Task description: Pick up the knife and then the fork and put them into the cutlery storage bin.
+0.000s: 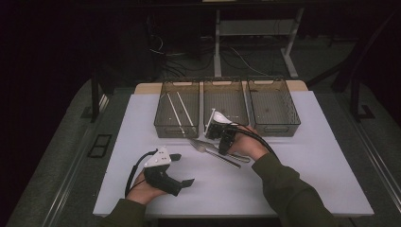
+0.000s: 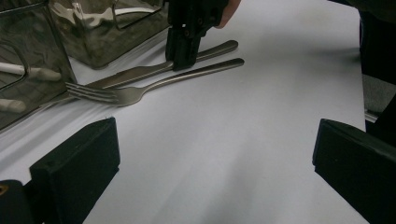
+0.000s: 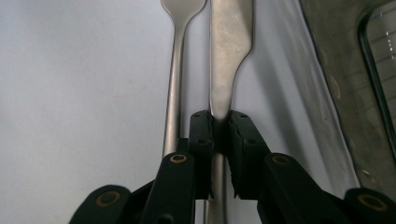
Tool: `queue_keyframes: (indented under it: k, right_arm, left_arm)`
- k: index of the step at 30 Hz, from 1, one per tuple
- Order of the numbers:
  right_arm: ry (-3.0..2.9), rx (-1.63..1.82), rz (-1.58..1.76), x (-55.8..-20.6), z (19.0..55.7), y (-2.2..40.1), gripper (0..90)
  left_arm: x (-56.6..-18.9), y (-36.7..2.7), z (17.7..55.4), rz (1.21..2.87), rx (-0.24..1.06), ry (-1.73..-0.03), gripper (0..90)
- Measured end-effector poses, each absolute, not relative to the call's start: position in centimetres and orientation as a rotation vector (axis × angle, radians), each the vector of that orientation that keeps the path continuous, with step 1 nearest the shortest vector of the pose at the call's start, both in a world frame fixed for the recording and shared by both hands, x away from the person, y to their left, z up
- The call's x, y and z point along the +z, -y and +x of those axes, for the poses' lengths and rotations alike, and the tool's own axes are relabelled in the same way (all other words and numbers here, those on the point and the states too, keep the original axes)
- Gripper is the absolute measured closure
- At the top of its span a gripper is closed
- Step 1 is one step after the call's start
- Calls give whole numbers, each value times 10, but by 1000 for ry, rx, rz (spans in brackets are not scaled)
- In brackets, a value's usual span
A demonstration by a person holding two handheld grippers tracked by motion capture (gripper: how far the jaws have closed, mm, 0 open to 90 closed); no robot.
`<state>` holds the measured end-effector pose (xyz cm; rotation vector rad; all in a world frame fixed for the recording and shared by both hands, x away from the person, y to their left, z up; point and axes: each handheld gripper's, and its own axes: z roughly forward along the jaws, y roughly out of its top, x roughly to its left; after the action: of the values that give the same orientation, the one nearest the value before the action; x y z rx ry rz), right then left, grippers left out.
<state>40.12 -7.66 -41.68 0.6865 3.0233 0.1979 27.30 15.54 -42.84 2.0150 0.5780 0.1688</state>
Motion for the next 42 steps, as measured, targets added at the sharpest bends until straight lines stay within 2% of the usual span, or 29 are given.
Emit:
queue_keyframes:
  k: [24, 42]
  right_arm:
    - [-2919, 680, 750, -395, 379, 164, 801]
    - [-2775, 1092, 865, -372, 373, 207, 802]
  left_arm:
    - [-429, -156, 274, 2022, 177, -585, 0]
    - [-428, -157, 275, 2017, 175, -584, 0]
